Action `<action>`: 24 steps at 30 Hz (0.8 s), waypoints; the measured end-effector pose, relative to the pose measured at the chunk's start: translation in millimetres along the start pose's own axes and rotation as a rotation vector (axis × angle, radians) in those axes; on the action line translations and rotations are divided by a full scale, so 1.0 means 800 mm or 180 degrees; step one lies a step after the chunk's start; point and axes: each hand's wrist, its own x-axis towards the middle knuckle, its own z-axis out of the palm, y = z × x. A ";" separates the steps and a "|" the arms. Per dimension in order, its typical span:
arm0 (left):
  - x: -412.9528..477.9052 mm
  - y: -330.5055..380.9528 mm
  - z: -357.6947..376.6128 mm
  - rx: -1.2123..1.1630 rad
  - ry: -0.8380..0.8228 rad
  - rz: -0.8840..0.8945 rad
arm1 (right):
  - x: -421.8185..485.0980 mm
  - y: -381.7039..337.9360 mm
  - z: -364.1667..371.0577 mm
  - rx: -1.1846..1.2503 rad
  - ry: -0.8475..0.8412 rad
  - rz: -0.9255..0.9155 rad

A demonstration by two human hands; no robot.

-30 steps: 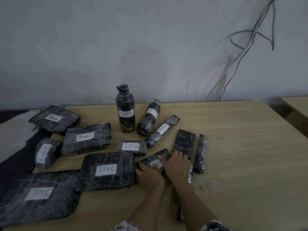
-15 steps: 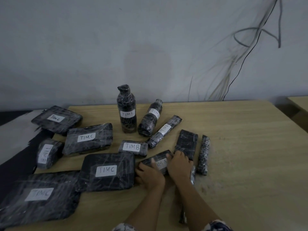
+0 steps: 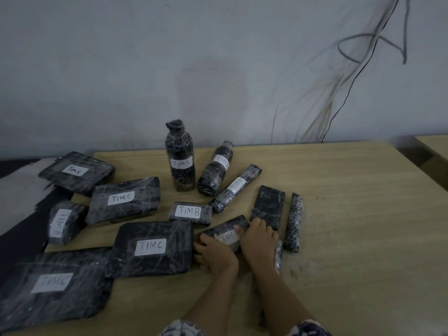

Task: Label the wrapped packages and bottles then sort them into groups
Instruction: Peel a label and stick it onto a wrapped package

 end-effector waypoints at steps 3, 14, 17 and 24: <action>-0.003 -0.002 -0.004 0.0010 -0.0056 0.0078 | 0.005 -0.004 -0.001 -0.0115 -0.0001 0.0114; -0.003 -0.018 0.005 0.0232 0.0058 0.0380 | 0.018 -0.002 -0.016 0.0198 -0.0686 0.0060; -0.004 -0.014 0.006 0.0256 0.0094 0.0320 | 0.016 0.006 -0.018 0.0189 -0.0730 -0.0015; -0.007 -0.015 0.005 0.0249 0.0136 0.0340 | 0.012 0.002 -0.018 0.0111 -0.0487 0.0058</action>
